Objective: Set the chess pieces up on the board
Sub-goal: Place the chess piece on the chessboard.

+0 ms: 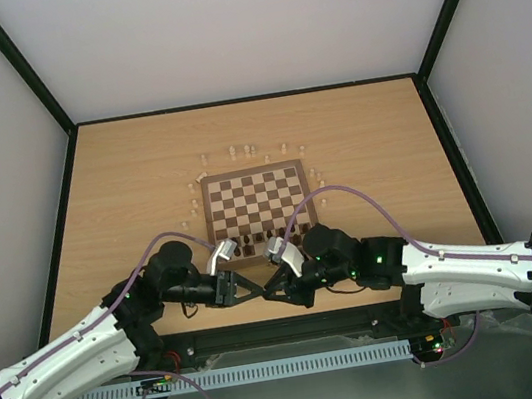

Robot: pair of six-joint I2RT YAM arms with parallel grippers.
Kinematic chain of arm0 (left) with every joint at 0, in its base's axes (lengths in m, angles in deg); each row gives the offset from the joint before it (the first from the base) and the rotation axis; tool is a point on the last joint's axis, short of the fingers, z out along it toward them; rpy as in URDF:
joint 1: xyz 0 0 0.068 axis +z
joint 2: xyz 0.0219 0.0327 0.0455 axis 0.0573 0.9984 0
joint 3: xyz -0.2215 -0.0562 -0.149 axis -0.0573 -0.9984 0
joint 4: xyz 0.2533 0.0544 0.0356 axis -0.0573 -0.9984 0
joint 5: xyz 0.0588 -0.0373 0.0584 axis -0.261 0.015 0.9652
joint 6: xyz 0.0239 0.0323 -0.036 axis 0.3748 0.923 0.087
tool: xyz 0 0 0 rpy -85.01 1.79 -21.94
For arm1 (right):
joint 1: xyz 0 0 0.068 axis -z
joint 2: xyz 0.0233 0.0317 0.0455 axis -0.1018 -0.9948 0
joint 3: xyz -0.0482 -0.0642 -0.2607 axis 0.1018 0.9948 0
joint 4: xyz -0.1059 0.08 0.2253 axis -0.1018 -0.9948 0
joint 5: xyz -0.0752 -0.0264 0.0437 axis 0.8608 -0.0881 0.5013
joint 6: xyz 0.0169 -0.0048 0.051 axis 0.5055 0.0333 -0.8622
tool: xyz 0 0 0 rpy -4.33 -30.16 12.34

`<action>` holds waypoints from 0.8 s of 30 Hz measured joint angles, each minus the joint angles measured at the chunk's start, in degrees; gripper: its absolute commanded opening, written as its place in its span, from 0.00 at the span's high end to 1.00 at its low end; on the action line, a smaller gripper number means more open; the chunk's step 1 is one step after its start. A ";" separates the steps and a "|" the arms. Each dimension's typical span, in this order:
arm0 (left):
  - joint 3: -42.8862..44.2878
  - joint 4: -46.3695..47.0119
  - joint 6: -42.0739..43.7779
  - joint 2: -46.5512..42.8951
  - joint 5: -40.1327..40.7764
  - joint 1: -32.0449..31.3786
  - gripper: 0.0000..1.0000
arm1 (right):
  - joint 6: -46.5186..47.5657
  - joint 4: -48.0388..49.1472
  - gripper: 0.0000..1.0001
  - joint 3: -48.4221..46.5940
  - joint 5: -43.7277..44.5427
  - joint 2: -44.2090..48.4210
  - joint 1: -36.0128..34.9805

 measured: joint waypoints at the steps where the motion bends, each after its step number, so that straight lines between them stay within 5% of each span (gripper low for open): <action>1: 0.00 0.11 -0.02 0.00 0.00 0.00 0.74 | 0.00 0.13 0.80 0.11 -0.02 0.00 0.00; 16: -0.09 1.20 0.24 1.51 0.04 0.00 0.86 | 0.00 0.24 0.76 0.59 -0.04 0.00 0.00; 24: 0.07 -1.75 2.08 1.66 2.60 0.00 0.87 | -0.26 0.00 0.45 0.61 2.67 0.42 0.00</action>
